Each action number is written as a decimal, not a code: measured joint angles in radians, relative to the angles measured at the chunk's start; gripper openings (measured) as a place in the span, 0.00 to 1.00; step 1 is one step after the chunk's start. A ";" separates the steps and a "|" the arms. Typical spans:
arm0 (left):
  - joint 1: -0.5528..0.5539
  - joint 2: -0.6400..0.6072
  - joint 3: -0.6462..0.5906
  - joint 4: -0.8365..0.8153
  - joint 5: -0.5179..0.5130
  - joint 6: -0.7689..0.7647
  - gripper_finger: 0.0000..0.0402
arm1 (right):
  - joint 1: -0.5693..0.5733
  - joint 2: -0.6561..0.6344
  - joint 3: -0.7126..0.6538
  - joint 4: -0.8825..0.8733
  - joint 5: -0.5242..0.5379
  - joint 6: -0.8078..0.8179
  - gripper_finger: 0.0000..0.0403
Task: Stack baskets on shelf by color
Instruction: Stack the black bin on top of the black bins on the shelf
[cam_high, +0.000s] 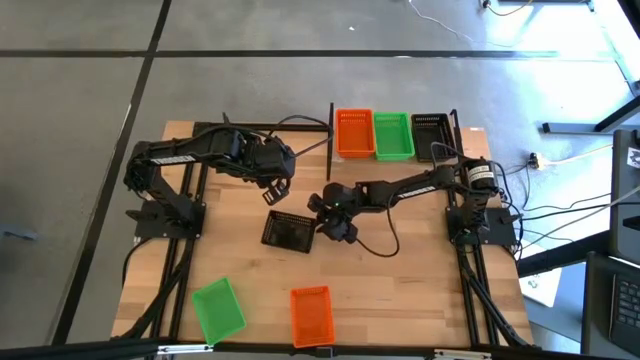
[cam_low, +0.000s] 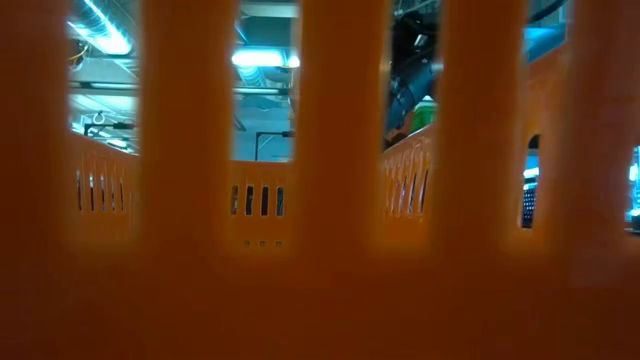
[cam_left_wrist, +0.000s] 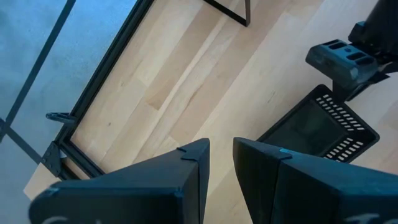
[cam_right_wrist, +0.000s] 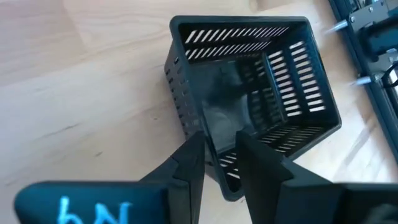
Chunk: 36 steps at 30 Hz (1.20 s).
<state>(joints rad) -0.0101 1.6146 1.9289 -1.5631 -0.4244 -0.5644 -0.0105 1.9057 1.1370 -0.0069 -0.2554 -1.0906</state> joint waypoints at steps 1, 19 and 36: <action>0.000 0.000 0.000 0.000 0.000 0.000 0.16 | 0.000 0.000 0.000 0.002 0.000 -0.011 0.23; 0.000 0.000 0.000 0.001 0.000 -0.002 0.16 | 0.002 0.090 0.000 0.060 0.100 0.068 0.17; 0.000 -0.002 0.000 0.002 -0.001 -0.002 0.16 | -0.001 0.092 0.342 -0.424 0.124 0.284 0.00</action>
<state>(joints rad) -0.0097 1.6127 1.9289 -1.5612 -0.4252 -0.5663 -0.0113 1.9972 1.4788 -0.4308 -0.1318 -0.8061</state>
